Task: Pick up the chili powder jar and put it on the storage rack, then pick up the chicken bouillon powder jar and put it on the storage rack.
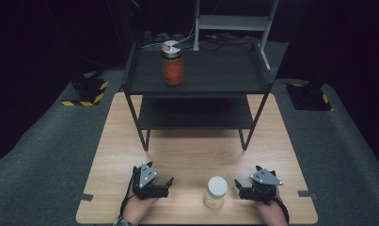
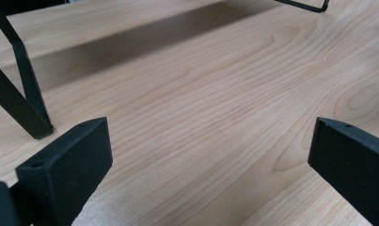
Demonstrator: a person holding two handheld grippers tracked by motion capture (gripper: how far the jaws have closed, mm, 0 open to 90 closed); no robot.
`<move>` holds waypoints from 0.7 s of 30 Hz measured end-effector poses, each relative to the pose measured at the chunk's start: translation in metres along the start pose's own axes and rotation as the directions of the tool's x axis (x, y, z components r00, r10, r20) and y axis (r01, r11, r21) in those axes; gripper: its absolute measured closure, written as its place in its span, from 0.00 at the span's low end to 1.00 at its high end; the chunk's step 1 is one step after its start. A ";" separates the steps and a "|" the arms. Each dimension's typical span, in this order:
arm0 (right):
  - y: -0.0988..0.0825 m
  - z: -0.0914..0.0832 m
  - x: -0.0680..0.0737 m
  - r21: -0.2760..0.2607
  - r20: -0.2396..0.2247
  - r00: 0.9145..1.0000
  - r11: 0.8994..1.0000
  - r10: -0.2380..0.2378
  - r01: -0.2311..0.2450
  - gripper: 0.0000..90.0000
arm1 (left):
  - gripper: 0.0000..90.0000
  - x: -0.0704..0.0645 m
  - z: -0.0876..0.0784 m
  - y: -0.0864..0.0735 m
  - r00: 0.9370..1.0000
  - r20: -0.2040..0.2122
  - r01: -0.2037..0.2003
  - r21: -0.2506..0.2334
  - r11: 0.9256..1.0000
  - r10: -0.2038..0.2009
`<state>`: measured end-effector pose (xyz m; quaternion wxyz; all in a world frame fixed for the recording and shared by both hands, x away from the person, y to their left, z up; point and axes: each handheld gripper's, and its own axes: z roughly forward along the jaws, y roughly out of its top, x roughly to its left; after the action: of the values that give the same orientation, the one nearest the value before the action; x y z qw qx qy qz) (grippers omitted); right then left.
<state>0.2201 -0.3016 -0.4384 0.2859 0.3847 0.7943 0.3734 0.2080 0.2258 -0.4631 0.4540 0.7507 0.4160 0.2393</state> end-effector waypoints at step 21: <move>-0.002 -0.001 0.000 -0.010 0.001 1.000 1.000 0.003 -0.003 0.01 | 0.00 -0.013 0.009 0.011 0.997 -0.017 -0.073 0.092 0.993 0.075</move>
<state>0.2181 -0.3028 -0.4392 0.2876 0.3846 0.7918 0.3775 0.2122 0.2080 -0.4571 0.4060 0.7831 0.4027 0.2444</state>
